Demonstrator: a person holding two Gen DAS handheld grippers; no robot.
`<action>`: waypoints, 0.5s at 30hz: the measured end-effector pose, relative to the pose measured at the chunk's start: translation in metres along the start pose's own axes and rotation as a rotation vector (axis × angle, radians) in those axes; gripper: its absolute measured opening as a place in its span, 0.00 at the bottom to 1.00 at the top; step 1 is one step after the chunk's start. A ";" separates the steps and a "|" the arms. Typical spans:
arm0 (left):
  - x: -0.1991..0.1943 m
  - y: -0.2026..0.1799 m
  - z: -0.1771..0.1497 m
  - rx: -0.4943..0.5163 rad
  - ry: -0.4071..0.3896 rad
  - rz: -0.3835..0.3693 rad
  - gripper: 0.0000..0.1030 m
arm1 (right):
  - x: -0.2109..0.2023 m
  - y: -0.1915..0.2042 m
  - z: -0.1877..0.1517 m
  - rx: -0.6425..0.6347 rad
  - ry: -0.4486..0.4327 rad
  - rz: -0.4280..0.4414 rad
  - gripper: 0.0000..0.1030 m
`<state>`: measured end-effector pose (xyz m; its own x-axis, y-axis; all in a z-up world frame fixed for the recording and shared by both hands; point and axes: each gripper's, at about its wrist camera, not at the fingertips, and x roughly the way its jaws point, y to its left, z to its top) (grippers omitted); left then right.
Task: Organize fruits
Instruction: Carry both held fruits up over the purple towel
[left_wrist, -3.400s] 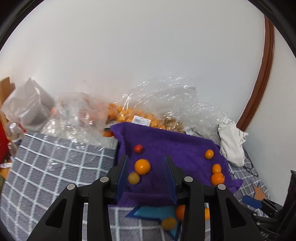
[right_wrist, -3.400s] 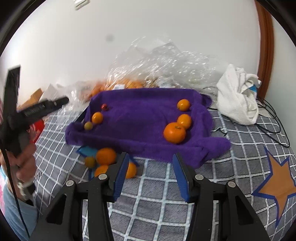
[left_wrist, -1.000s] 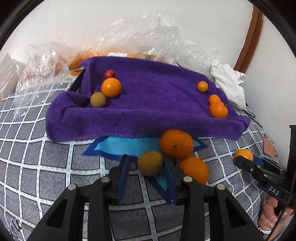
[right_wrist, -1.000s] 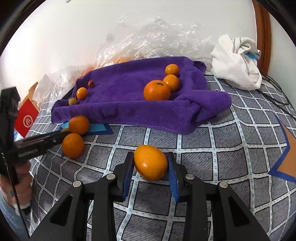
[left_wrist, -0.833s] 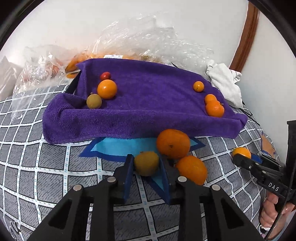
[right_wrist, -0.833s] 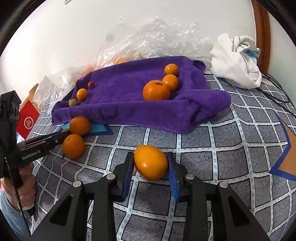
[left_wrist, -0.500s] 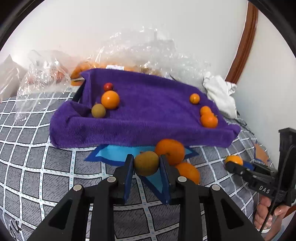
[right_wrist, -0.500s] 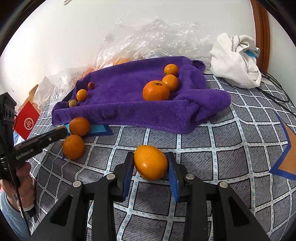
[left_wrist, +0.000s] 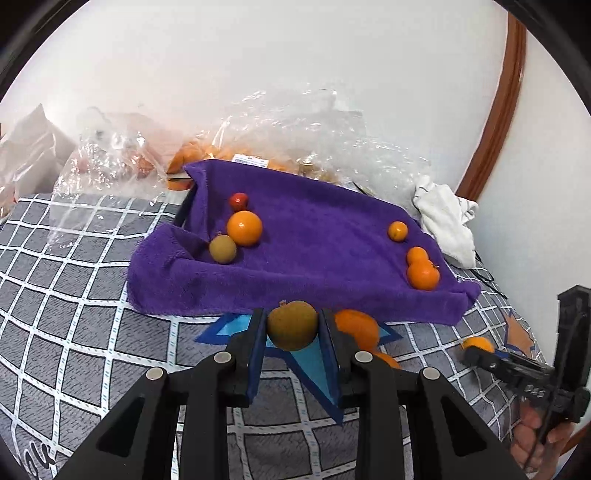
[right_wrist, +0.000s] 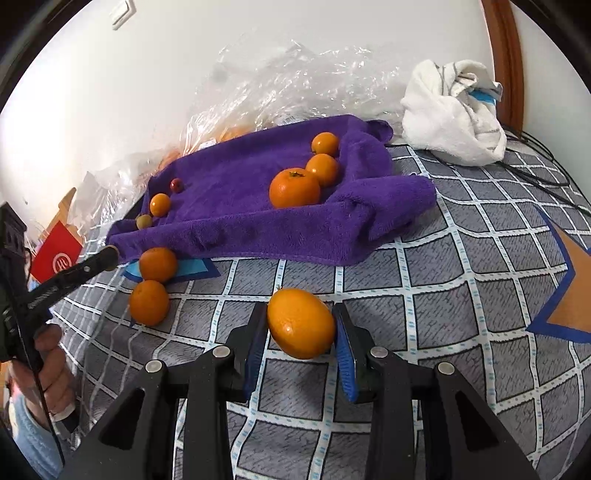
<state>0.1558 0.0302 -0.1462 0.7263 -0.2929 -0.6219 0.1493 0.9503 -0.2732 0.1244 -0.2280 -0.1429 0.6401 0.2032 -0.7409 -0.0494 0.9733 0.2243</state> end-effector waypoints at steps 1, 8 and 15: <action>0.000 0.001 0.001 -0.007 0.002 -0.001 0.26 | -0.004 0.000 0.001 0.005 -0.006 0.002 0.34; -0.008 0.005 0.003 -0.035 -0.029 -0.021 0.26 | -0.026 0.015 0.018 -0.014 -0.057 -0.026 0.34; -0.012 0.015 0.006 -0.079 -0.054 -0.016 0.26 | -0.034 0.036 0.034 -0.054 -0.074 -0.051 0.34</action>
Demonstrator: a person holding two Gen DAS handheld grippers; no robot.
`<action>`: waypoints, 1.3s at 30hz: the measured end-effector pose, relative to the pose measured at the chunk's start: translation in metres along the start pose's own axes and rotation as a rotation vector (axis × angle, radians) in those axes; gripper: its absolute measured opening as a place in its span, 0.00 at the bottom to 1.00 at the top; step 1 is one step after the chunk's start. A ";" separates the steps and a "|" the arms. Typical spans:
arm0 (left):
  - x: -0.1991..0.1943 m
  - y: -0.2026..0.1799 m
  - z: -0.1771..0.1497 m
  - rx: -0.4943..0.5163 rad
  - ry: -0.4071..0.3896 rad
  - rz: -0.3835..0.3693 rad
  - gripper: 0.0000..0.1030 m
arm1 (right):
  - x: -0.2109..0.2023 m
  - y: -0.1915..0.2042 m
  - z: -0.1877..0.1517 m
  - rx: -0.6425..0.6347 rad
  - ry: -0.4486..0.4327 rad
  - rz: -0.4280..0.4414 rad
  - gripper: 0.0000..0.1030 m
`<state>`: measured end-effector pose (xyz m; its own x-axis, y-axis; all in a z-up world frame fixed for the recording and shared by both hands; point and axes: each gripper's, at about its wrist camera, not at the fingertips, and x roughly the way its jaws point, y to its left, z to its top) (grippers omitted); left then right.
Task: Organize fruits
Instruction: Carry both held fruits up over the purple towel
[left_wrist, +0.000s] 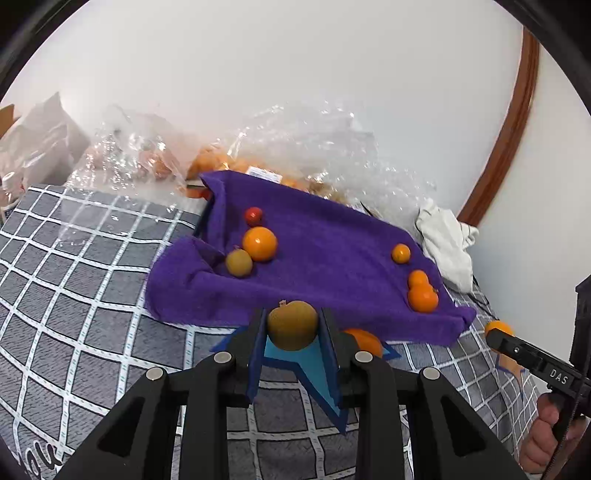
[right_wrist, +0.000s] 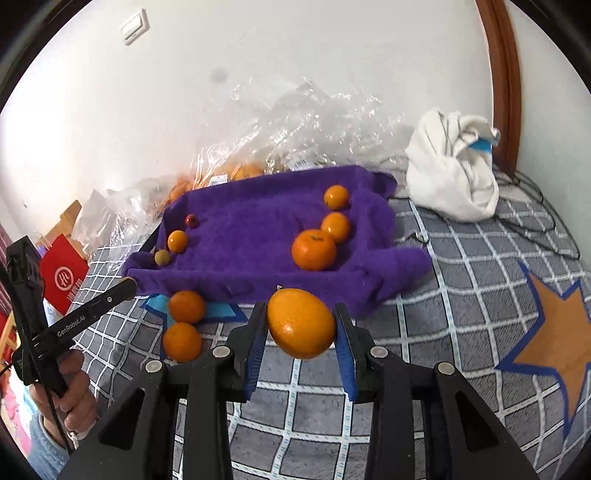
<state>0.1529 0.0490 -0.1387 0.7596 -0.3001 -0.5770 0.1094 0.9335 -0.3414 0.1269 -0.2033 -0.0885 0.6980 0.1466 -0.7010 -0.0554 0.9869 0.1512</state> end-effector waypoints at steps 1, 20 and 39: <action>0.000 0.002 0.001 -0.011 -0.001 -0.002 0.26 | -0.001 0.003 0.002 -0.007 -0.001 0.003 0.34; -0.017 0.025 0.012 -0.080 -0.062 0.097 0.26 | 0.008 0.014 0.039 -0.034 -0.011 0.004 0.34; -0.037 0.023 0.084 -0.055 -0.070 0.093 0.26 | 0.061 0.005 0.105 -0.082 0.004 -0.014 0.34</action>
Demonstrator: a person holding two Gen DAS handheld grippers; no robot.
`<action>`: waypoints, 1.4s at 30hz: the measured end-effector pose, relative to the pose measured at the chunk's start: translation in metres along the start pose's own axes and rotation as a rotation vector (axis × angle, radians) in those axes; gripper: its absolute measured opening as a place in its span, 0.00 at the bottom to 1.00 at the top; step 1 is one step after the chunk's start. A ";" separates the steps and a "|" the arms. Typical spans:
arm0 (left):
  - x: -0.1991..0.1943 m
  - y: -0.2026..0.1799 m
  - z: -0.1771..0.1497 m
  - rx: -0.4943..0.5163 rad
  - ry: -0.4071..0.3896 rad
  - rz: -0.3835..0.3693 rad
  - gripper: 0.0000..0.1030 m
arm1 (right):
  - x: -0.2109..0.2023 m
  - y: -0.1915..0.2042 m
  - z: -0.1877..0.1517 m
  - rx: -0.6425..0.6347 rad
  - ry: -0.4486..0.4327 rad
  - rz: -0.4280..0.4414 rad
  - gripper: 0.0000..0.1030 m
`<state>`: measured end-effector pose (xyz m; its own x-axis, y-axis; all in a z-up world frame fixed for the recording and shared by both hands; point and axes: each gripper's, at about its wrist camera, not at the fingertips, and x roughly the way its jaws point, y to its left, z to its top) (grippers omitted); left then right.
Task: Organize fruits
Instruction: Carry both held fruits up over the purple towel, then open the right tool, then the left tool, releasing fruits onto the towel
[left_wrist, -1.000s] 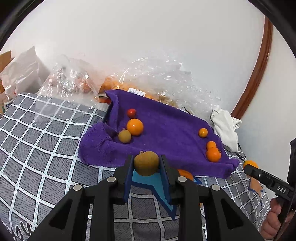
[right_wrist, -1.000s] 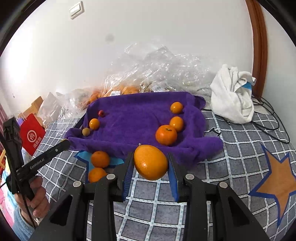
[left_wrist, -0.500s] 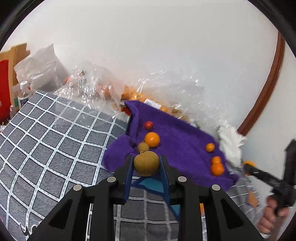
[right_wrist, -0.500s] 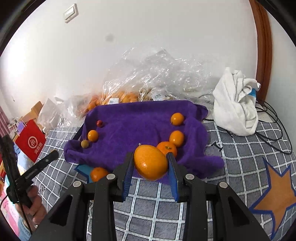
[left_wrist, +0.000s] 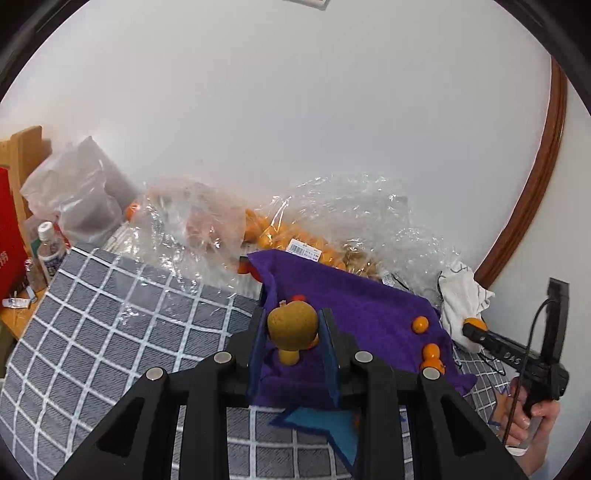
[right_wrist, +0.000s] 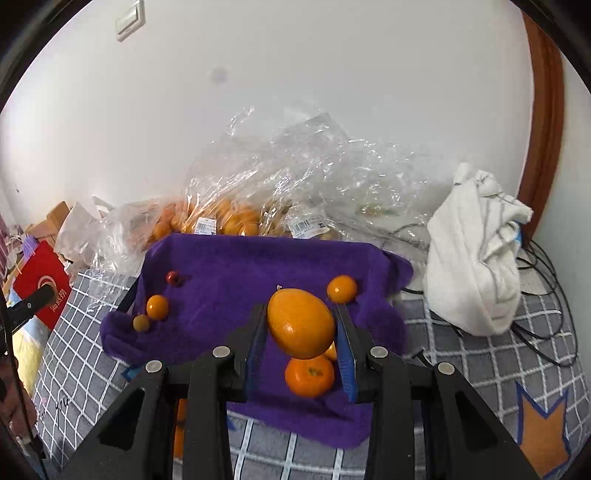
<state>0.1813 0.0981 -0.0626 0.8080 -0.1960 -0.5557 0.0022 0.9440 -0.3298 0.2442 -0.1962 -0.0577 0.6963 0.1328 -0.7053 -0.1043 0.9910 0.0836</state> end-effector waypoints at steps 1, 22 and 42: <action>0.006 0.000 0.001 -0.003 0.010 -0.007 0.26 | 0.008 0.000 0.001 0.000 0.010 0.006 0.34; 0.090 -0.015 -0.021 0.055 0.265 -0.060 0.26 | 0.099 0.022 -0.020 -0.164 0.117 -0.102 0.34; 0.133 -0.043 -0.040 0.119 0.368 0.046 0.26 | 0.059 -0.009 -0.018 -0.048 0.048 -0.092 0.53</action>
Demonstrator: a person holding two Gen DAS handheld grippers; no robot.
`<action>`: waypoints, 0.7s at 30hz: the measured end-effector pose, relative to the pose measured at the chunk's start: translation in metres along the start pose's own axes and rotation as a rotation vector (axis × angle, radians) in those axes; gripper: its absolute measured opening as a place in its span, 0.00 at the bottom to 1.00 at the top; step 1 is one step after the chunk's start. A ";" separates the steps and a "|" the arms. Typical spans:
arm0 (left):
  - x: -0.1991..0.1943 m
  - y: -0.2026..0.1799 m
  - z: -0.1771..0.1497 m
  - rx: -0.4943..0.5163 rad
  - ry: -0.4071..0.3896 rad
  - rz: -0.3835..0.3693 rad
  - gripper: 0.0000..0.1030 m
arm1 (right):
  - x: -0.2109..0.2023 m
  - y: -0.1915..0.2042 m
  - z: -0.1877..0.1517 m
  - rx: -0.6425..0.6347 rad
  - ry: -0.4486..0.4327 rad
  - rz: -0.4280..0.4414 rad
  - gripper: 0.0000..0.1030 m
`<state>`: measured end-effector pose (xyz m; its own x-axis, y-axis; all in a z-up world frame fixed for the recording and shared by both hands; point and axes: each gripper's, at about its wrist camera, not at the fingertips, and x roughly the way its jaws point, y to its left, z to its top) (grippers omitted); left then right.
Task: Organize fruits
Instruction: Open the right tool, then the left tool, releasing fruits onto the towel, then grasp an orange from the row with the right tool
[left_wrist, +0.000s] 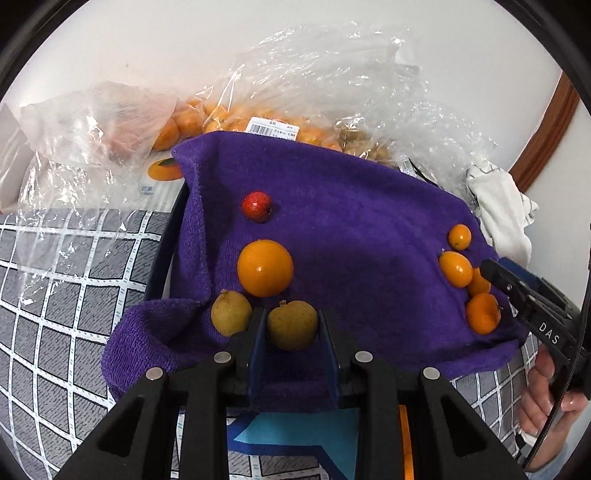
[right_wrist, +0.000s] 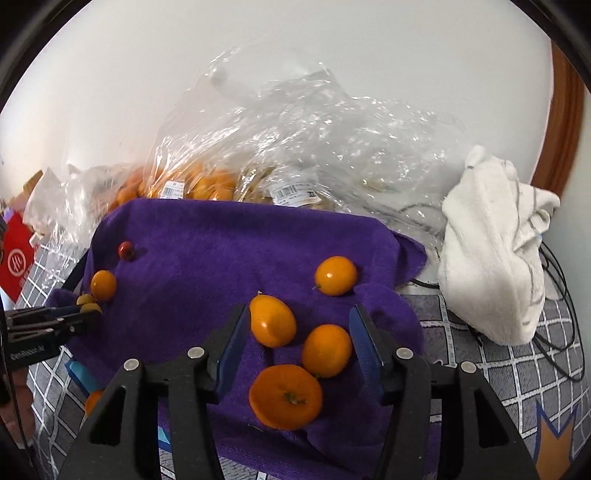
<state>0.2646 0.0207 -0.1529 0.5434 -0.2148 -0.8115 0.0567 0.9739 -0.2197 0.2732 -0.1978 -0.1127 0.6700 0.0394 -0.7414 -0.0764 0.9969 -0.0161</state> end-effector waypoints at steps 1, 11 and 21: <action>0.001 0.000 0.000 -0.003 0.000 0.000 0.26 | 0.000 -0.002 -0.001 0.009 0.004 0.004 0.53; -0.011 -0.001 0.001 0.024 0.013 0.007 0.48 | -0.037 0.003 0.005 0.025 -0.045 -0.025 0.53; -0.071 0.004 -0.021 0.049 -0.088 0.021 0.48 | -0.088 0.015 -0.031 0.057 -0.062 -0.028 0.53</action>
<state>0.2087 0.0384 -0.1078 0.6163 -0.1893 -0.7644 0.0844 0.9810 -0.1748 0.1897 -0.1880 -0.0685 0.7156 0.0134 -0.6984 -0.0160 0.9999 0.0028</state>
